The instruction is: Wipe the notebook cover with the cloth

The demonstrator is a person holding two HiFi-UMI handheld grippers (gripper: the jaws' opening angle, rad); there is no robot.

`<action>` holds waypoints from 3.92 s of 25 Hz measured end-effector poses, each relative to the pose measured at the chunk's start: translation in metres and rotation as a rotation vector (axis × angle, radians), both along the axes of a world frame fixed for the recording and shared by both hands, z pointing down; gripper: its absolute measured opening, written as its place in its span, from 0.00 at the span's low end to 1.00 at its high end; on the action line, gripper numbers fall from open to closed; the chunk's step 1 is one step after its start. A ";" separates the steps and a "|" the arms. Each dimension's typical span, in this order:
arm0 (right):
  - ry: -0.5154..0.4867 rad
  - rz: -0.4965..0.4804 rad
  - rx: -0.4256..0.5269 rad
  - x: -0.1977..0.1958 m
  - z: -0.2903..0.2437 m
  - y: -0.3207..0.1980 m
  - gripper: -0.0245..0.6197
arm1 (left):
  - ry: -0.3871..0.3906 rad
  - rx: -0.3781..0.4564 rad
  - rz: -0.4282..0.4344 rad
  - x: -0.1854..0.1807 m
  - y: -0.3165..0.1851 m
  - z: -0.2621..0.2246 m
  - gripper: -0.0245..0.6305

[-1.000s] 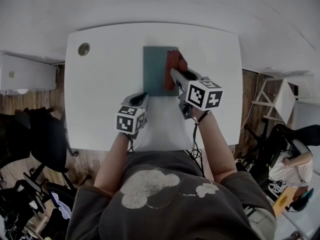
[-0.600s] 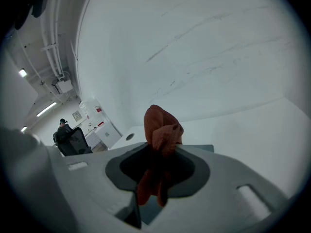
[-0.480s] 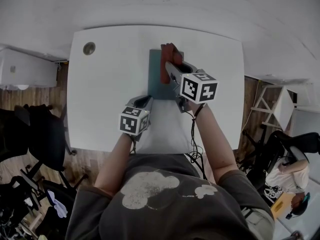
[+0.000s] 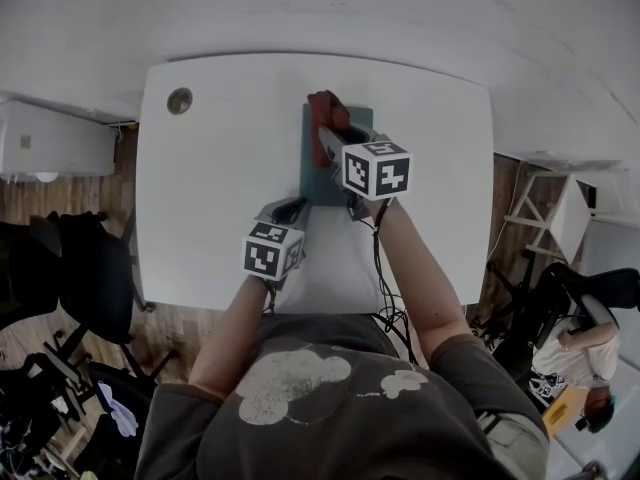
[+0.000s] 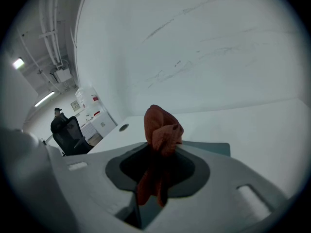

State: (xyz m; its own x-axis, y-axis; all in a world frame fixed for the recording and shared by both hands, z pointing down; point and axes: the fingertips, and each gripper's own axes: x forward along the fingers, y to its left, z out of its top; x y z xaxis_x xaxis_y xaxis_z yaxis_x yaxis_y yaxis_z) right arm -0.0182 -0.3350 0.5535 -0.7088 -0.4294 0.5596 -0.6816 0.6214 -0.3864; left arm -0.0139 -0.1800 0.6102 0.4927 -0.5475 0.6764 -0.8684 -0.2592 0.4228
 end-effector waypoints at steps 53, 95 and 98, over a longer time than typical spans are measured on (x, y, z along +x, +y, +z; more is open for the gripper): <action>0.044 0.185 -0.061 0.054 0.026 -0.042 0.20 | -0.011 0.004 0.048 0.000 0.001 -0.001 0.07; 0.041 0.227 -0.072 0.106 -0.003 -0.023 0.20 | -0.059 0.028 0.044 0.005 0.004 -0.003 0.07; 0.004 0.190 -0.081 0.087 -0.011 -0.013 0.20 | -0.058 0.028 0.049 0.005 0.003 -0.003 0.07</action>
